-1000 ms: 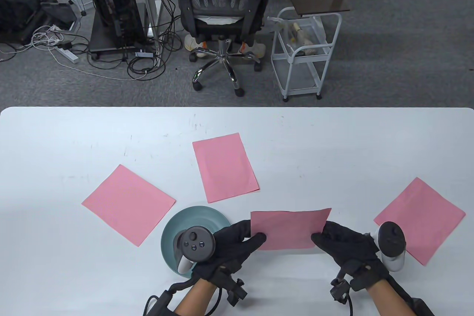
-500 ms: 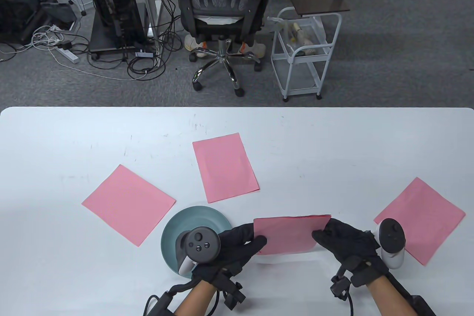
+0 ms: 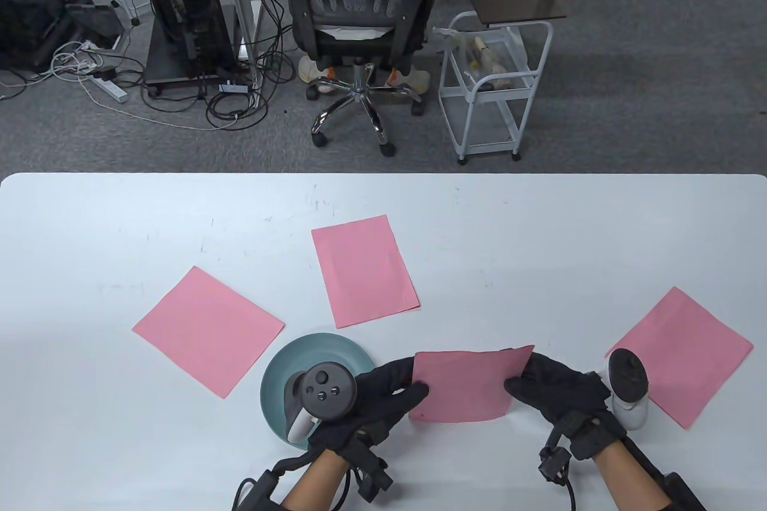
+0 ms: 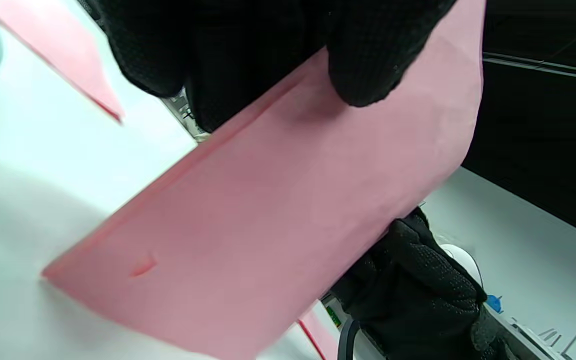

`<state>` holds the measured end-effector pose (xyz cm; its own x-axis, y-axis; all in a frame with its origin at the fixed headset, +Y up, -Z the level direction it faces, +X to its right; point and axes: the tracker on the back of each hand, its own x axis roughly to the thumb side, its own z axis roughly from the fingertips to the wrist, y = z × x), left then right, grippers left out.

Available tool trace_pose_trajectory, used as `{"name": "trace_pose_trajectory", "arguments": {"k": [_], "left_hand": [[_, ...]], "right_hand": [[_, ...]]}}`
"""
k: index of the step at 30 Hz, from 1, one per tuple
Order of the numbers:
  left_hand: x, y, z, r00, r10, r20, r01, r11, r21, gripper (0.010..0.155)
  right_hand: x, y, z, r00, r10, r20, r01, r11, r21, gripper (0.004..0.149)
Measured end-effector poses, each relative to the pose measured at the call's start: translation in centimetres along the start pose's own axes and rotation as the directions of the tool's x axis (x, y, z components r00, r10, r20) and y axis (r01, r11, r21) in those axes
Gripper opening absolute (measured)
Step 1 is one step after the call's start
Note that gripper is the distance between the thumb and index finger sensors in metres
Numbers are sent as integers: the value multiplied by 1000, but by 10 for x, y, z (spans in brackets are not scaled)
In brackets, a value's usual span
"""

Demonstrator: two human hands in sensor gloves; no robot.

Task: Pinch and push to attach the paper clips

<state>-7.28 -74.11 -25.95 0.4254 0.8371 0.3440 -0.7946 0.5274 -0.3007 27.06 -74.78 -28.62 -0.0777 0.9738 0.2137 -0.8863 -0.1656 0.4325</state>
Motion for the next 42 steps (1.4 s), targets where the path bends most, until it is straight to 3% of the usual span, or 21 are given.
{"name": "trace_pose_trajectory", "arguments": {"k": [5,11,17,24,28,34,38,40,42], "left_hand": [[14,6,2,998,-24,60,20,997,77,40],[2,-1,0,1000,-7,0,7,1000,-17,50],[4,-2,-2,998,-54,-14,55,998,19,41],[-2,-2,-2,988,141,-67,-138,990,36,43],[-4,-1,-1,980,154,-126,-149,988,47,44],[-8,7,-1,977,138,-162,-129,989,69,46],[-6,36,7,985,26,-170,2,987,159,47],[-4,53,14,970,-117,-212,158,969,187,46],[-2,68,20,904,-312,-292,368,916,159,46]], "right_hand": [[13,2,-2,996,-29,86,29,1000,3,37],[-7,2,-3,1000,-18,-24,20,997,76,46],[-9,7,-7,998,-39,-48,40,999,16,40],[-4,11,-5,992,-95,-77,91,994,-62,40],[0,16,-2,985,-82,-154,61,989,-136,41],[-2,18,0,973,-131,-190,102,983,-154,40],[-6,13,2,961,-179,-210,140,972,-187,39],[-7,12,2,958,-192,-215,151,969,-194,39],[-9,12,2,955,-201,-217,161,968,-191,39]]}}
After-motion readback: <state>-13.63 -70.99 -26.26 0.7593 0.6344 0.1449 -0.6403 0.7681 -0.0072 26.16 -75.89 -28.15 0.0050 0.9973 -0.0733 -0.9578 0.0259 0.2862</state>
